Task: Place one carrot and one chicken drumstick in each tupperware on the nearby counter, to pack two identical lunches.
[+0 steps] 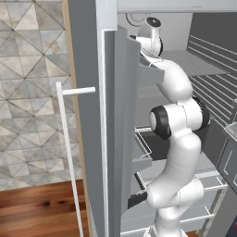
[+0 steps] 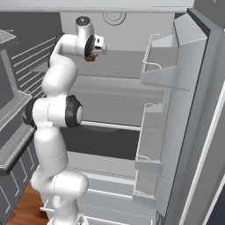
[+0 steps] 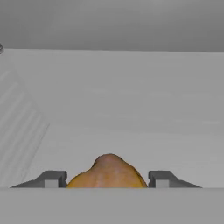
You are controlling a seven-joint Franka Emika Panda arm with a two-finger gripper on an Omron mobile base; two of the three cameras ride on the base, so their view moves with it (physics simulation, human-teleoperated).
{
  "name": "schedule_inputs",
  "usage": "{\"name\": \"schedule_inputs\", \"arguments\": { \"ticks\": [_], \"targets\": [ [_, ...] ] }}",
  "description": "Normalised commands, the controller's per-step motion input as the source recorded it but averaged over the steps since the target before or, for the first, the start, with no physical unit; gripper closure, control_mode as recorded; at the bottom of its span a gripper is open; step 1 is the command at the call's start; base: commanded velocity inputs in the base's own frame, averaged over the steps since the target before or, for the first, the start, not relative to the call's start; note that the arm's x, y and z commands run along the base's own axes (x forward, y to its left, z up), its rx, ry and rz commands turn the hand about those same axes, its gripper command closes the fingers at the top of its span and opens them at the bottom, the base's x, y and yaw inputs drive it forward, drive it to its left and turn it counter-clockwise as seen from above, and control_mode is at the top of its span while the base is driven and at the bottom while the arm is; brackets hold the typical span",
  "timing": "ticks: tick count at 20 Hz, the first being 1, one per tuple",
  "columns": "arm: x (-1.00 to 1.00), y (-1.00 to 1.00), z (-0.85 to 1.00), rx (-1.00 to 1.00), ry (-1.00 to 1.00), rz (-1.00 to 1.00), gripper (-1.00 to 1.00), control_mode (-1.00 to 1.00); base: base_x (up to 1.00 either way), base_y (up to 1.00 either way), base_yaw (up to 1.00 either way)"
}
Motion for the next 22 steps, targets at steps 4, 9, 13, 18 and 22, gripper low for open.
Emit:
{"name": "schedule_inputs", "arguments": {
  "ticks": [4, 9, 13, 18, 22],
  "targets": [
    [-0.20, 0.00, -0.13, -0.04, -0.14, -0.04, 1.00, -1.00, 0.00, 0.00, 0.00],
    [-0.34, 0.00, -0.15, -0.04, -0.25, -0.04, 1.00, -1.00, 0.00, 0.00, 0.00],
    [-0.65, -0.09, 0.00, 0.00, -0.21, -0.04, 1.00, -1.00, 0.00, 0.00, 0.00],
    [-0.87, -0.27, 0.09, 0.00, 0.00, -0.06, 1.00, -1.00, 0.00, 0.00, 0.00],
    [-0.86, -0.33, 0.11, 0.00, 0.07, -0.06, 1.00, -1.00, 0.00, 0.00, 0.00]
  ]
}}
